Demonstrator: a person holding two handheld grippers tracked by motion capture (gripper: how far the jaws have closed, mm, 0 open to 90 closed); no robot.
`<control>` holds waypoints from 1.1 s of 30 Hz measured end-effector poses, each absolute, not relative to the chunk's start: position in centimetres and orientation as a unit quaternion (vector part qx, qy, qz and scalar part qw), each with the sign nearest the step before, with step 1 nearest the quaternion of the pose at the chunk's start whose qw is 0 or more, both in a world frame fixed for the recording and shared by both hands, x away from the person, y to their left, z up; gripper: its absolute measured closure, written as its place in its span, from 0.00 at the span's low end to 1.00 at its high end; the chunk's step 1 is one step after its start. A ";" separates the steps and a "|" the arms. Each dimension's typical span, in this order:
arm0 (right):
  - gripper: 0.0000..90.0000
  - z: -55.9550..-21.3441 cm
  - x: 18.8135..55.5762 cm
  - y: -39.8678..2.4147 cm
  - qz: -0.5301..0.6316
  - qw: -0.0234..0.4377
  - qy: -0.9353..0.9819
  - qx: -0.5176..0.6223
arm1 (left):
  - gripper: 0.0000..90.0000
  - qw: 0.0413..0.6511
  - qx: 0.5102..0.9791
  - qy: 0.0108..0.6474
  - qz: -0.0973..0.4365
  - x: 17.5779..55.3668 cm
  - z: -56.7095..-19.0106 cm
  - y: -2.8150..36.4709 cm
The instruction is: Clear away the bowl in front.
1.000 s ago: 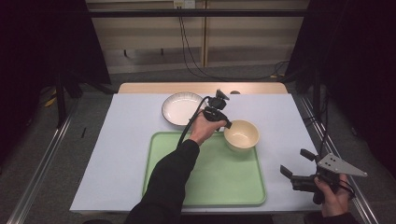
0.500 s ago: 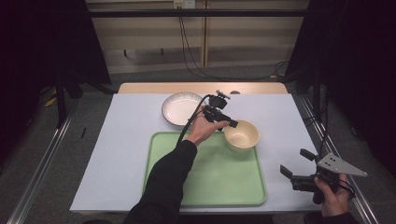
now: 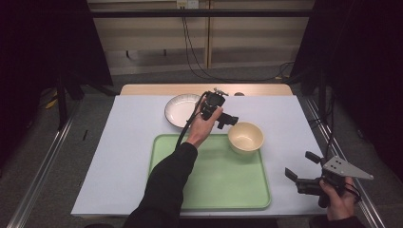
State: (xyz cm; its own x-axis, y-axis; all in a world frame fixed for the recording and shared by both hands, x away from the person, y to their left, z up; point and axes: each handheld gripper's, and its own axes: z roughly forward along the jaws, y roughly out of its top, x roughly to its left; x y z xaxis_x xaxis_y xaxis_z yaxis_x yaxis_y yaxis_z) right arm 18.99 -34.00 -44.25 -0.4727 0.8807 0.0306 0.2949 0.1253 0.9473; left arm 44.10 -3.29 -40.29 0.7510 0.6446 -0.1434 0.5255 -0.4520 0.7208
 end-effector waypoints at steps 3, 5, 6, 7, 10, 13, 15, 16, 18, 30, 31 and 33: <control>0.01 -44.3 19.0 -34.0 0.507 0.290 0.692 0.424 | 0.05 0.404 0.839 0.353 0.092 43.8 -40.2 -2.9; 0.01 -44.2 19.0 -34.0 0.506 0.290 0.692 0.425 | 0.05 0.414 0.834 0.347 0.111 43.4 -40.3 -2.8; 0.01 -44.2 19.0 -34.0 0.507 0.290 0.692 0.424 | 0.05 0.417 0.832 0.343 0.125 43.1 -40.1 -2.4; 0.01 -44.2 19.0 -34.0 0.507 0.290 0.692 0.424 | 0.04 0.417 0.832 0.343 0.125 43.1 -40.1 -2.4; 0.01 -44.2 19.0 -34.0 0.506 0.290 0.693 0.424 | 0.04 0.454 0.812 0.338 0.139 42.8 -40.0 -1.7; 0.01 -44.2 19.0 -34.0 0.506 0.291 0.692 0.425 | 0.04 0.472 0.805 0.331 0.140 42.6 -39.8 -0.9; 0.01 -44.2 19.0 -34.0 0.505 0.291 0.693 0.425 | 0.04 0.468 0.805 0.332 0.148 42.4 -39.7 -0.3; 0.01 -44.2 19.0 -34.0 0.505 0.291 0.692 0.425 | 0.04 0.465 0.806 0.333 0.155 42.2 -39.6 0.2; 0.01 -44.2 19.0 -34.0 0.505 0.291 0.692 0.425 | 0.04 0.462 0.808 0.332 0.152 42.1 -39.5 0.5; 0.01 -44.2 19.1 -33.9 0.504 0.291 0.693 0.424 | 0.03 0.502 0.778 0.337 0.173 40.8 -39.0 2.9; 0.01 -44.2 19.1 -33.9 0.504 0.291 0.693 0.424 | 0.03 0.502 0.778 0.337 0.173 40.8 -39.0 2.9; 0.01 -44.2 19.1 -33.9 0.504 0.291 0.693 0.425 | 0.03 0.500 0.780 0.327 0.184 40.5 -38.9 2.9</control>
